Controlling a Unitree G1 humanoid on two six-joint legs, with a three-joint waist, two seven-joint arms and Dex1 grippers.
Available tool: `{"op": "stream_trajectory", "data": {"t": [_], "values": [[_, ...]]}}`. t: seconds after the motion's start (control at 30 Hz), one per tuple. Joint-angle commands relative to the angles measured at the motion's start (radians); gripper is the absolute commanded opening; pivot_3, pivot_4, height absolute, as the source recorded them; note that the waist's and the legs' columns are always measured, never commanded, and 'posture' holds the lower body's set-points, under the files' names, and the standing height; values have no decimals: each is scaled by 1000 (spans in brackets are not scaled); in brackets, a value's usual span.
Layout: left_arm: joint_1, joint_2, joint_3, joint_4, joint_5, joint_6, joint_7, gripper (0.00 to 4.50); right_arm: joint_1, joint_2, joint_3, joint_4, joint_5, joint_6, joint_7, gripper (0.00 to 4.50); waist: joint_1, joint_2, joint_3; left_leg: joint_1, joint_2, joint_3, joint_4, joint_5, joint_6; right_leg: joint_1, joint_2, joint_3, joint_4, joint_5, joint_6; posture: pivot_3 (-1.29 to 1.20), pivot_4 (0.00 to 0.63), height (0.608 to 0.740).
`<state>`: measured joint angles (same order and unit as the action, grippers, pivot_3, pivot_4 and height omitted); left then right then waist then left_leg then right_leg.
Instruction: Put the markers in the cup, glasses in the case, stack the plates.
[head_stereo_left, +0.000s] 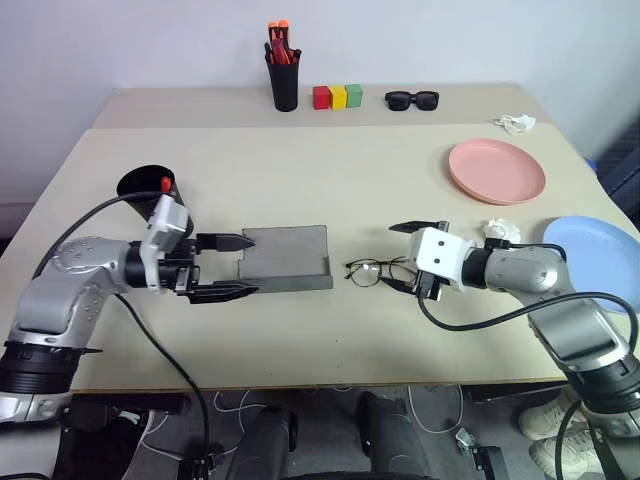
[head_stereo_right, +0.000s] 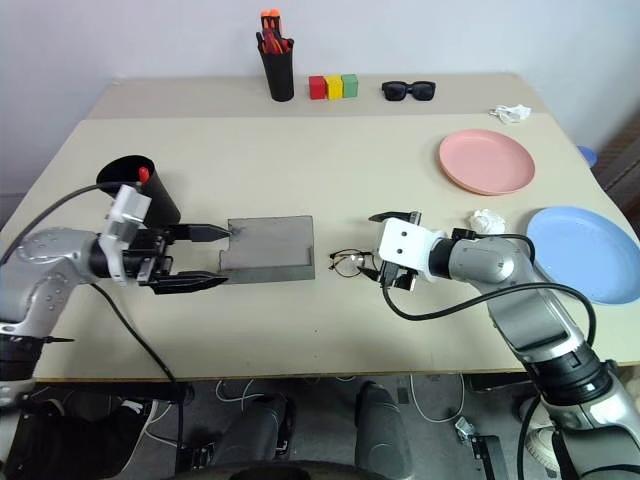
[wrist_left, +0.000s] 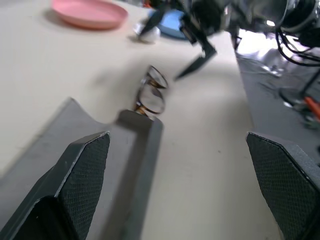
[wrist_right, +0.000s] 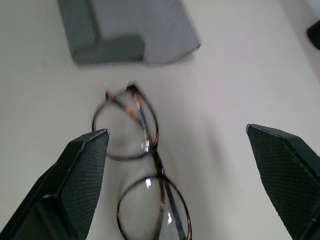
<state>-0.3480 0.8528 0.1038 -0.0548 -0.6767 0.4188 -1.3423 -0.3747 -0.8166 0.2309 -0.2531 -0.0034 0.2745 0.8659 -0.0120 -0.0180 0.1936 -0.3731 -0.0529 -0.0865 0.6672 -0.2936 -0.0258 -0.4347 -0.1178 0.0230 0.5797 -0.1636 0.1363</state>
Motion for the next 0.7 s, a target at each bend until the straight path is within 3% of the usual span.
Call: {"op": "stream_trajectory", "data": {"t": [0.03,0.17,0.7], "values": [[25,0,41,-45,2,-31,4,4500,-33,16,-13,4,27,13,39,3148,-2,0,0,0,0,0,0,0,0,0,0,0,0,0,1,0,150,740],[41,2,57,-67,-19,-12,4,4500,-50,1,9,20,-41,-16,50,1113,-3,0,0,0,0,0,0,0,0,-1,0,0,0,1,1,0,150,740],[28,-3,51,-66,-15,-3,-11,4500,-175,29,89,49,-76,163,155,1113,-3,0,0,0,0,0,0,0,0,-1,0,0,0,1,1,0,150,740]]}}
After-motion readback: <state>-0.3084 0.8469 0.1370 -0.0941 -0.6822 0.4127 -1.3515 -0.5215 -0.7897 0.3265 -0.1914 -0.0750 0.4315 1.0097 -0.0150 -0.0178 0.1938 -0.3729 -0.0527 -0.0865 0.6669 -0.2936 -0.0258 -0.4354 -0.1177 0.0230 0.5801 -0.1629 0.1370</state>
